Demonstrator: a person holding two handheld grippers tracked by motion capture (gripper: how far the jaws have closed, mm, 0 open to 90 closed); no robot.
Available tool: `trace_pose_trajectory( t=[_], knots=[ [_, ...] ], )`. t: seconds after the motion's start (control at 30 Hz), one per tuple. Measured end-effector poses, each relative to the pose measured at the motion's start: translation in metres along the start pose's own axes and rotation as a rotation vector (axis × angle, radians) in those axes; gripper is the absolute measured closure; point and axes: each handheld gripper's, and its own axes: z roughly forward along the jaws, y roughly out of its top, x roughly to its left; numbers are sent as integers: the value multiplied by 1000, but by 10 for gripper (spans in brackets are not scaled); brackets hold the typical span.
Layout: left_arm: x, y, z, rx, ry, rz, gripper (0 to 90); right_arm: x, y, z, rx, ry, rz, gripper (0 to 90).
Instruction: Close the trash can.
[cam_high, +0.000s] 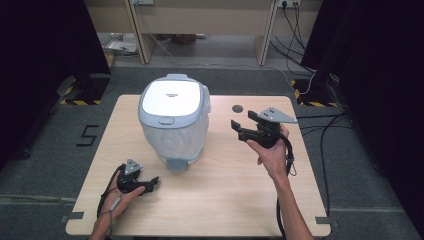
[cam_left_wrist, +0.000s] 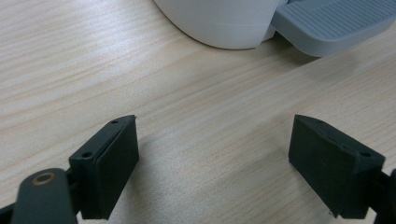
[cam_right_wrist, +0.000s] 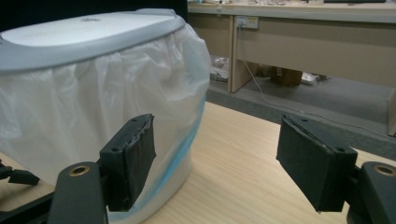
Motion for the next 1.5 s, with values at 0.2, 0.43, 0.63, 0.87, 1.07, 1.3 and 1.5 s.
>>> trace_pose_trajectory(
  t=[0.2,0.43,0.63,0.87,1.07,1.3,1.5],
  knots=[
    [0,0,0,0,0,0,150,-3,-23,-5,6,-25,14,276],
    [0,0,0,0,0,0,150,-3,-44,-8,7,-30,44,275],
    [0,0,0,0,0,0,150,-1,-58,-11,8,-24,56,262],
    [0,0,0,0,0,0,150,0,-68,-11,36,-20,43,210],
    [0,0,0,0,-1,0,150,1,-79,-8,77,-20,37,153],
    [0,0,0,0,-1,0,150,4,-92,-5,131,-8,15,152],
    [0,0,0,0,-1,0,150,4,-103,-4,175,-22,2,153]
  ],
)
